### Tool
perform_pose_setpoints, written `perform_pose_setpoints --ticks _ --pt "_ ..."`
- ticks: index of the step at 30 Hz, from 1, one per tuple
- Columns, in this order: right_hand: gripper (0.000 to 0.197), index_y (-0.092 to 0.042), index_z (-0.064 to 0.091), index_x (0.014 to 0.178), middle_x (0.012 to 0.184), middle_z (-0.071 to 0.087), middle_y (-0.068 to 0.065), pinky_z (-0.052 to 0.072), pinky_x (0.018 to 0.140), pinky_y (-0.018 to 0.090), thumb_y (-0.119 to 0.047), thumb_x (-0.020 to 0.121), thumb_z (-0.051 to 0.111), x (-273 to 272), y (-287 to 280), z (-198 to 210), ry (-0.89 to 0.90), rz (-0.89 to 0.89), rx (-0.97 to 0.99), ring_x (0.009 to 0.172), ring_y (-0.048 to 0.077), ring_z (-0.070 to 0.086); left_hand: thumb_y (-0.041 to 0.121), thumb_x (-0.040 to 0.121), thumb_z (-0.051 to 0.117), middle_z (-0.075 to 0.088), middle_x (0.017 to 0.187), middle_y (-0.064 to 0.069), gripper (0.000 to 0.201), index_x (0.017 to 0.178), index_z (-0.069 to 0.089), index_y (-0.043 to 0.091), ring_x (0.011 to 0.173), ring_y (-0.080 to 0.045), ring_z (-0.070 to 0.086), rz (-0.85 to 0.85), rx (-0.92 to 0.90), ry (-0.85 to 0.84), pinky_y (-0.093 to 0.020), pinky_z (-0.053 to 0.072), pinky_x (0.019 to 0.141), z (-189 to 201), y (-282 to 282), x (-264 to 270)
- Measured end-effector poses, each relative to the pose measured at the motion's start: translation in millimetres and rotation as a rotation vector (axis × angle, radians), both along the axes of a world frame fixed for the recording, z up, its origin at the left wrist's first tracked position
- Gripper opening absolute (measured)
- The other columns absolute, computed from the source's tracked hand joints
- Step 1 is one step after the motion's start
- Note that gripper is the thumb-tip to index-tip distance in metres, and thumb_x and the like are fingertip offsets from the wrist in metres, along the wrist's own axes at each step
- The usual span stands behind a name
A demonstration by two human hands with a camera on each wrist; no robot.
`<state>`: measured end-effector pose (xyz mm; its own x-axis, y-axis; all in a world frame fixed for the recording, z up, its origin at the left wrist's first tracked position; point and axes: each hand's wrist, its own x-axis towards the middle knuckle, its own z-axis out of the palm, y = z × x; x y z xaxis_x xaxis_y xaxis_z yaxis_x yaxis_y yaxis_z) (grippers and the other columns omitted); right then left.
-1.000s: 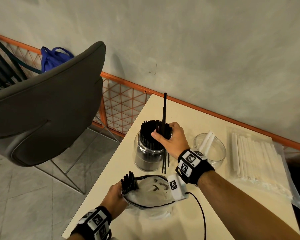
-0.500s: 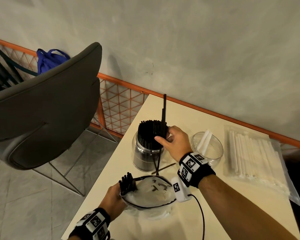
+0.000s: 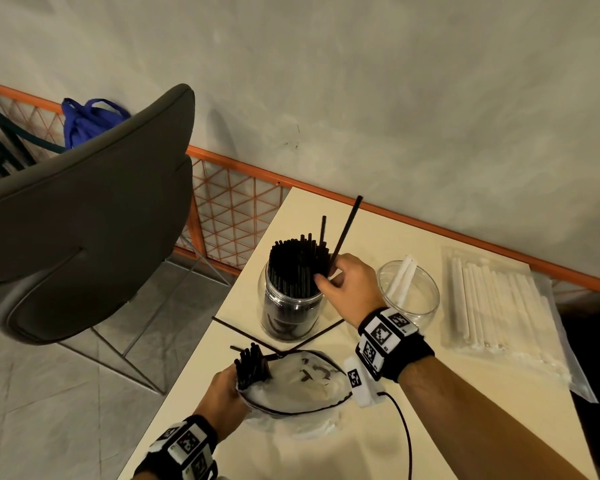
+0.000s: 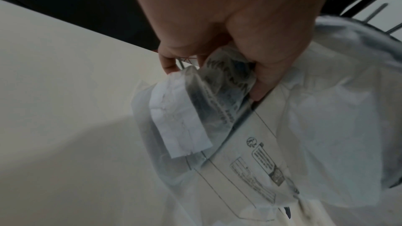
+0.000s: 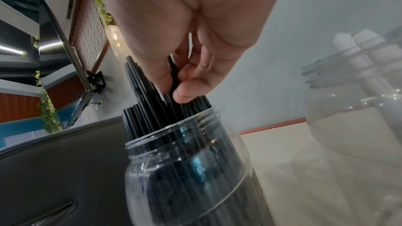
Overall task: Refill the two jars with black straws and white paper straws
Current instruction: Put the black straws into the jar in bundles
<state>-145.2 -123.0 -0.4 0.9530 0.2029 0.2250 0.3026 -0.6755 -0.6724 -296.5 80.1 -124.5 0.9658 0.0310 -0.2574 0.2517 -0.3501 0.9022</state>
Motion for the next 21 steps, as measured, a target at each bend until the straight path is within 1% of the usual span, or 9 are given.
perform_pose_setpoints --ticks 2,4,7,10,12,14,16,18,21 --pt "0.030 -0.018 0.068 0.115 0.087 0.065 -0.001 0.048 0.068 0.012 -0.018 0.084 0.073 -0.7 -0.9 3.3 0.065 0.001 0.040 0.064 0.013 0.065 0.043 0.050 0.058 0.072 0.088 0.008 0.041 0.087 0.069 0.029 0.087 -0.005 0.066 0.009 -0.017 0.003 -0.029 0.054 0.080 0.7 -1.3 -0.1" --pt "0.038 -0.023 0.062 0.120 0.086 0.064 -0.003 0.055 0.072 0.020 -0.014 0.085 0.072 -2.0 -1.9 7.1 0.116 0.004 0.106 0.066 0.015 0.070 0.043 0.050 0.058 0.072 0.089 0.006 0.042 0.088 0.069 0.029 0.088 -0.005 0.065 0.013 -0.034 0.008 -0.027 0.052 0.079 1.4 -2.8 0.5" --pt "0.036 -0.024 0.058 0.112 0.086 0.064 -0.004 0.059 0.073 0.026 -0.007 0.085 0.072 -3.7 -3.4 11.8 0.158 0.001 0.205 0.067 0.015 0.072 0.038 0.058 0.059 0.071 0.089 0.009 0.037 0.092 0.068 0.027 0.085 0.006 0.062 -0.018 0.003 0.008 -0.008 0.045 0.070 4.6 -4.6 1.2" --pt "0.023 -0.017 0.059 0.095 0.084 0.071 0.000 0.061 0.073 0.036 -0.005 0.083 0.074 -1.9 -4.6 9.6 0.167 -0.007 0.263 0.067 0.014 0.074 0.029 0.062 0.060 0.070 0.086 0.013 0.032 0.093 0.068 0.026 0.085 0.011 0.059 -0.033 0.019 -0.004 -0.003 0.043 0.066 4.0 -4.9 1.9" --pt "0.019 -0.019 0.063 0.084 0.080 0.072 0.000 0.061 0.073 0.038 -0.008 0.079 0.078 0.2 -3.6 7.2 0.170 -0.014 0.208 0.067 0.013 0.073 0.031 0.061 0.061 0.070 0.086 0.018 0.030 0.090 0.067 0.030 0.085 0.009 0.061 -0.036 0.010 -0.002 -0.005 0.044 0.068 0.9 -4.3 2.1" --pt "0.017 -0.017 0.066 0.079 0.079 0.072 0.001 0.059 0.071 0.033 -0.010 0.075 0.081 2.9 -1.4 7.0 0.190 -0.012 0.152 0.066 0.014 0.072 0.032 0.061 0.062 0.068 0.089 0.024 0.028 0.089 0.066 0.033 0.086 0.008 0.061 -0.034 0.008 0.008 -0.009 0.045 0.070 -1.8 -3.6 2.7" --pt "0.018 -0.015 0.068 0.080 0.083 0.071 0.001 0.054 0.070 0.026 -0.012 0.072 0.084 6.3 1.2 10.3 0.183 0.003 0.092 0.069 0.015 0.071 0.034 0.060 0.062 0.069 0.089 0.021 0.029 0.088 0.067 0.031 0.086 0.005 0.063 -0.027 -0.006 0.009 -0.011 0.047 0.072 -3.9 -3.0 3.0" --pt "0.023 -0.018 0.067 0.083 0.088 0.067 -0.001 0.051 0.071 0.025 -0.019 0.069 0.085 9.3 2.2 17.1 0.151 0.023 0.023 0.072 0.015 0.067 0.039 0.056 0.059 0.071 0.089 0.014 0.034 0.087 0.067 0.029 0.086 -0.001 0.064 -0.011 -0.033 0.020 -0.020 0.052 0.077 -5.0 -2.4 3.2" --pt "0.030 -0.020 0.064 0.089 0.087 0.060 -0.004 0.046 0.066 0.022 -0.028 0.070 0.086 13.4 1.7 29.0 0.104 0.036 0.016 0.069 0.011 0.058 0.041 0.056 0.057 0.071 0.090 0.007 0.036 0.088 0.068 0.028 0.088 -0.006 0.065 0.006 -0.052 0.034 -0.032 0.054 0.081 -7.3 -1.2 2.4"
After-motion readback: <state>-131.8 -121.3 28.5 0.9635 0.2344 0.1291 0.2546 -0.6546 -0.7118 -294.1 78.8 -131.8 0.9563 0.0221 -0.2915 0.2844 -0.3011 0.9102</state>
